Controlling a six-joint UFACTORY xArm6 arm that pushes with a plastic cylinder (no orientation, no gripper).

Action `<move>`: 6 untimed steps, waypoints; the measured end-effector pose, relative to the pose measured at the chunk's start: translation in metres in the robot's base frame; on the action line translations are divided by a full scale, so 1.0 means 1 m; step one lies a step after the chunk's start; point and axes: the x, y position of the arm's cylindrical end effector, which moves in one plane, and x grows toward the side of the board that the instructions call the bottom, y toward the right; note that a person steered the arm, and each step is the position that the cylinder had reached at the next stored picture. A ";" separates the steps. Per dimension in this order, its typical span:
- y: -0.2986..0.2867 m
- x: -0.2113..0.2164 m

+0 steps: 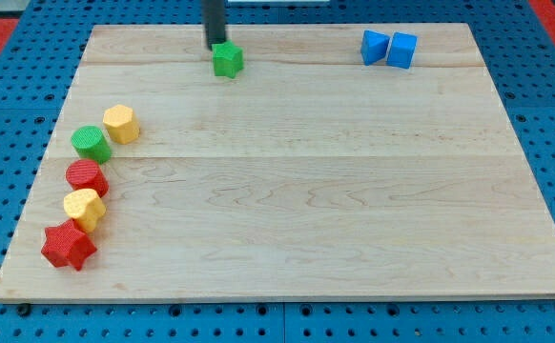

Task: Move the green star to the bottom of the blue triangle

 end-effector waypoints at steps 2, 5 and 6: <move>0.043 0.009; 0.094 0.030; 0.144 0.033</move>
